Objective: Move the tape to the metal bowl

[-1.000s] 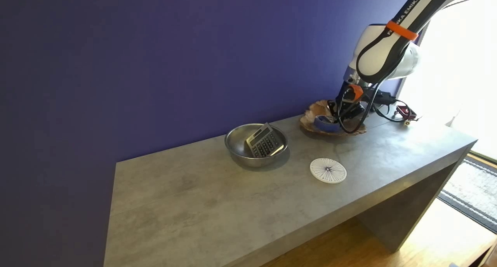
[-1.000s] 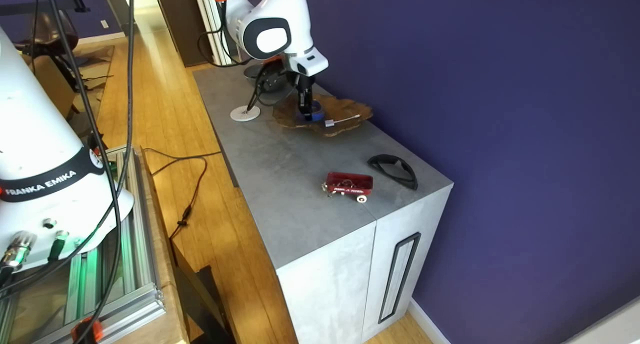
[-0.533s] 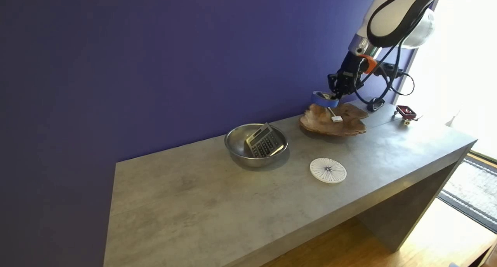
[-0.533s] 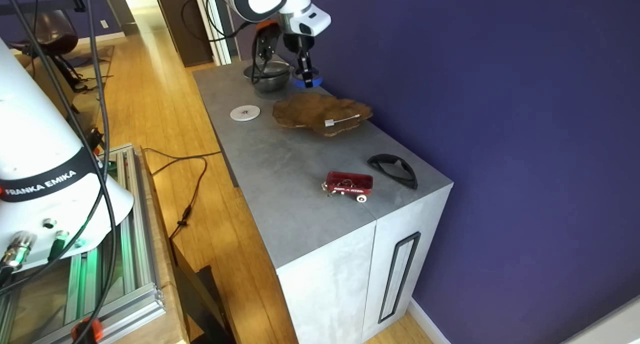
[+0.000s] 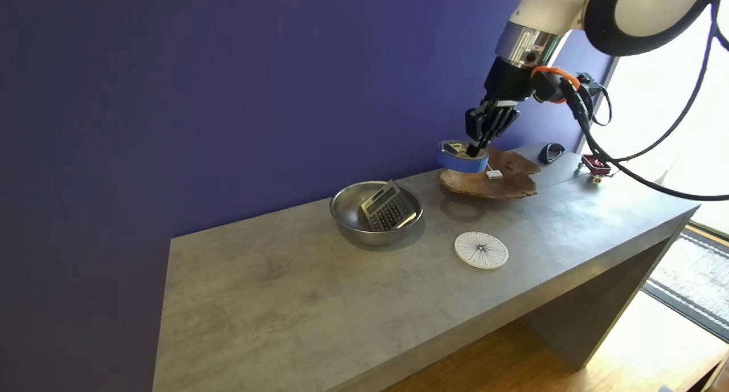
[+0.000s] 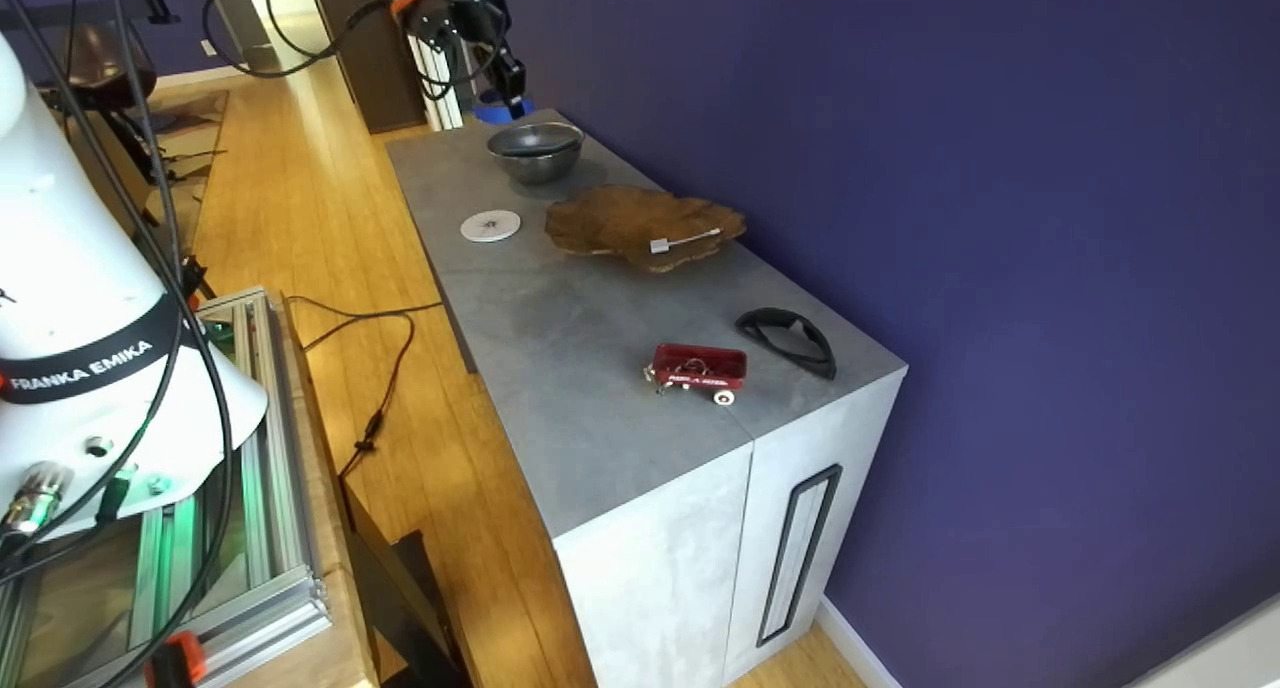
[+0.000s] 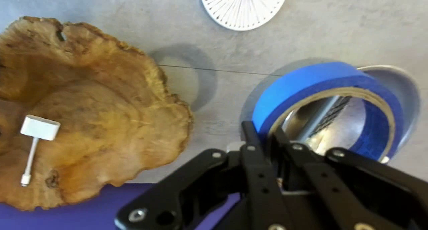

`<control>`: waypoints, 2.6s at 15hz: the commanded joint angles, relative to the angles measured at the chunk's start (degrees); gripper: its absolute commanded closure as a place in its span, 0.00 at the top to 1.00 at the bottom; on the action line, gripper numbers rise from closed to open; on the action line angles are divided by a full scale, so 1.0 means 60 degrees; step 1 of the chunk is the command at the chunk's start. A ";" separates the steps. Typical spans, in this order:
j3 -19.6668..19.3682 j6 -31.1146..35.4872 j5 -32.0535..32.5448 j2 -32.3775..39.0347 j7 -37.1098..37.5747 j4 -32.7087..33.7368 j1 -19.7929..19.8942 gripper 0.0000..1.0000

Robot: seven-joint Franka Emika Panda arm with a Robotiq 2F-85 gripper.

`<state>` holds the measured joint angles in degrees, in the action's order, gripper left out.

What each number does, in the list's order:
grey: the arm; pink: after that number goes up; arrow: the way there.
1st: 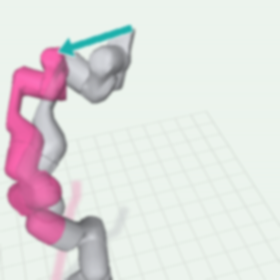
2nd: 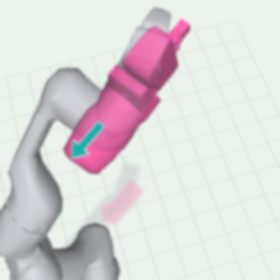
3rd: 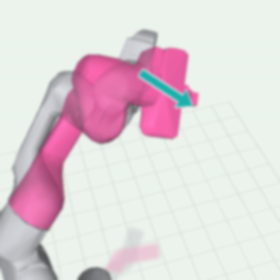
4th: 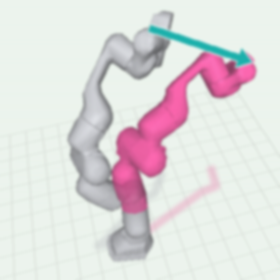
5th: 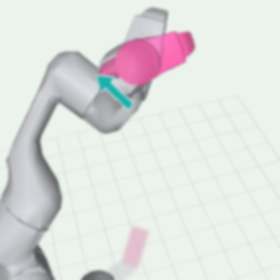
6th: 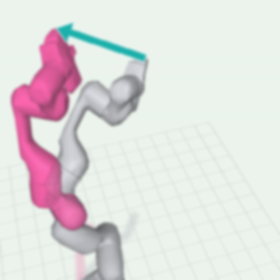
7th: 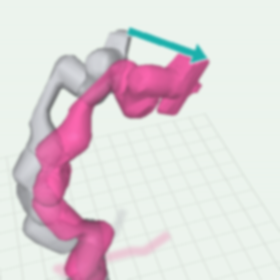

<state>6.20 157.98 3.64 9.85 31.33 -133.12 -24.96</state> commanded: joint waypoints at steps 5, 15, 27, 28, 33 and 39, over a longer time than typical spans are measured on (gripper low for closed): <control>-0.0338 -0.0098 0.2410 0.0546 0.1847 0.0316 -0.0305 0.03; -0.0583 -0.0019 0.5403 0.3391 0.3376 0.4477 -0.2194 0.03; 0.0098 0.0454 0.0531 0.6644 0.0106 0.7544 -0.1530 0.38; 0.0051 0.0494 0.0284 0.6566 -0.0001 0.7582 -0.1488 0.44; -0.0081 0.0022 -0.0264 0.5550 -0.0670 0.6935 -0.1280 0.78; 0.1937 0.0476 -0.0943 0.3572 -0.3418 0.4548 0.0385 1.00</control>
<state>9.69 158.86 2.20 39.63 21.53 -94.76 -29.00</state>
